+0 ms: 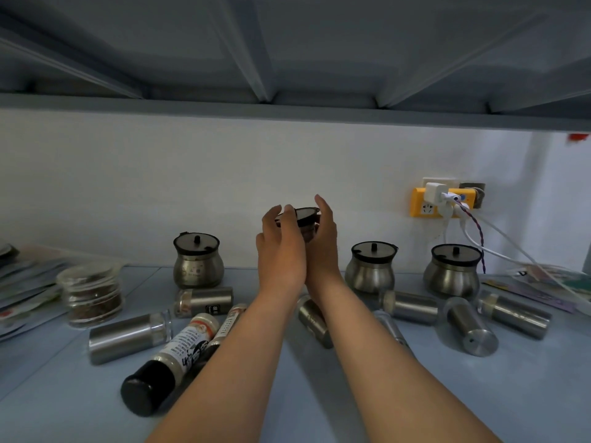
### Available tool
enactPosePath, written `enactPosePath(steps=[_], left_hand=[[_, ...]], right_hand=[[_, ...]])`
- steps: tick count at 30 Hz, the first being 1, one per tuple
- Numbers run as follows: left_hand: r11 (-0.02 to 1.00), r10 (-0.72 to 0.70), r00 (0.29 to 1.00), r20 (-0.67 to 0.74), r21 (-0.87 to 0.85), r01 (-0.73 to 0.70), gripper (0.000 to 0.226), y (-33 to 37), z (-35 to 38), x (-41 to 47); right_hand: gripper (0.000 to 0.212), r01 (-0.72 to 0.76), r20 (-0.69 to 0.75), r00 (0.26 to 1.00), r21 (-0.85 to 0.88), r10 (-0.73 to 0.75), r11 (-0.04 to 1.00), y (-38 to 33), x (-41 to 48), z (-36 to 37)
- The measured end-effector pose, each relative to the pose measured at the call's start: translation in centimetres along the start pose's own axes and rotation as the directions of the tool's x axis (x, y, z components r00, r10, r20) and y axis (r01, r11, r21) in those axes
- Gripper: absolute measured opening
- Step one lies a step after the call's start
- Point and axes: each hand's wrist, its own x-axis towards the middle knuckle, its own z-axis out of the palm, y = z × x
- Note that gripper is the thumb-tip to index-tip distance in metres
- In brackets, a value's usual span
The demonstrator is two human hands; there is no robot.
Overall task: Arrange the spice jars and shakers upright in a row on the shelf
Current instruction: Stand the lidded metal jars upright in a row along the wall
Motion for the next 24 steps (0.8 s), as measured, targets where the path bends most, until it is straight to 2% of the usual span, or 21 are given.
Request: enactPosePath(steps=[3,5,8,14,19,24], left_hand=[[1.0,0.021,1.0,0.013,-0.01,-0.021,0.038,0.1,-0.3,-0.4],[0.999,0.035,0.999,0.023,-0.017,-0.035,0.037,0.3,-0.4,-0.6],[0.999,0.032,0.999,0.03,-0.01,-0.031,0.035,0.5,-0.7,-0.8],[1.0,-0.011,1.0,-0.018,-0.029,0.011,0.033,0.9,-2.1,0.1],[0.999,-0.04,0.995,0.086,-0.009,0.041,0.041,1.8,-3.1,0.4],[0.997,-0.069,0.975,0.213,-0.002,0.071,0.054,2.1,-3.3,0.1]], right_hand=[[0.083,0.031,-0.027,0.999,-0.036,-0.032,0.999,0.1,0.2,-0.7],[0.079,0.007,-0.046,0.999,0.008,-0.006,1.0,0.5,0.5,-1.1],[0.077,-0.035,-0.077,0.996,0.087,0.042,0.996,0.8,0.6,-1.4],[0.078,-0.023,-0.061,0.998,0.165,0.034,0.986,0.4,0.6,-2.4],[0.074,-0.028,0.03,0.999,0.263,0.021,0.964,-0.4,0.5,-2.5],[0.059,-0.054,0.049,0.998,0.354,0.039,0.934,-1.0,0.8,-3.2]])
